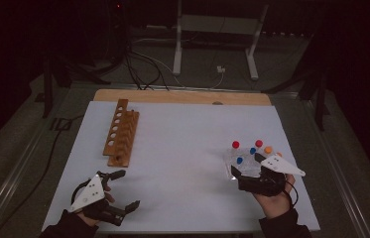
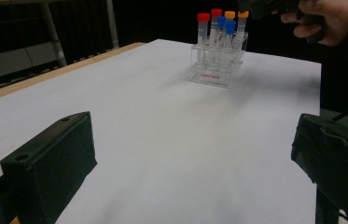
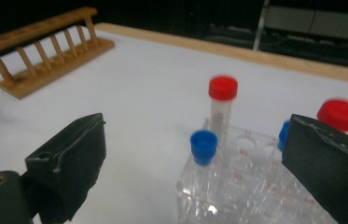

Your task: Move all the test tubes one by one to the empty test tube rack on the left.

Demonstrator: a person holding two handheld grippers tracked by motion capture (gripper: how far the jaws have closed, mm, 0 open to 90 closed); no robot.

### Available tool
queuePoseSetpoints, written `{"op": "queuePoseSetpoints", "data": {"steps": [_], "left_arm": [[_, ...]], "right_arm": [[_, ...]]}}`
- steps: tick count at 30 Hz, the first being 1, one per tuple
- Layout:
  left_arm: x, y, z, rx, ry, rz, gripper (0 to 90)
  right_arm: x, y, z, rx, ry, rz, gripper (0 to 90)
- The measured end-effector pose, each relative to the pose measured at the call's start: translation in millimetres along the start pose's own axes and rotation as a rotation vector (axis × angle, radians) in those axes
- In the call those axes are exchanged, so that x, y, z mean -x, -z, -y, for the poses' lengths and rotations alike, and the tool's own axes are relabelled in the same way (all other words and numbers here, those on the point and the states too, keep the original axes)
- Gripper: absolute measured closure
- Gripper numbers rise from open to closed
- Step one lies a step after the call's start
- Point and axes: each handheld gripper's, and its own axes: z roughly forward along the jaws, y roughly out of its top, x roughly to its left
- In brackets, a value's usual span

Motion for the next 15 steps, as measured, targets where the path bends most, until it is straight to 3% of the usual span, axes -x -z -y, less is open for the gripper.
{"op": "queuePoseSetpoints", "data": {"steps": [9,10,15], "left_arm": [[0.7,-0.3,0.0,-0.002,-0.002,0.002,0.5],[0.7,-0.3,0.0,-0.002,-0.001,0.003,0.5],[0.8,-0.2,0.1,-0.002,-0.002,0.005,0.5]], "right_arm": [[4.0,-8.8,6.9,-0.103,-0.011,0.033,33.5],[4.0,-8.8,6.9,-0.103,-0.011,0.033,33.5],[4.4,-11.2,7.5,-0.155,-0.009,0.012,51.7]]}}
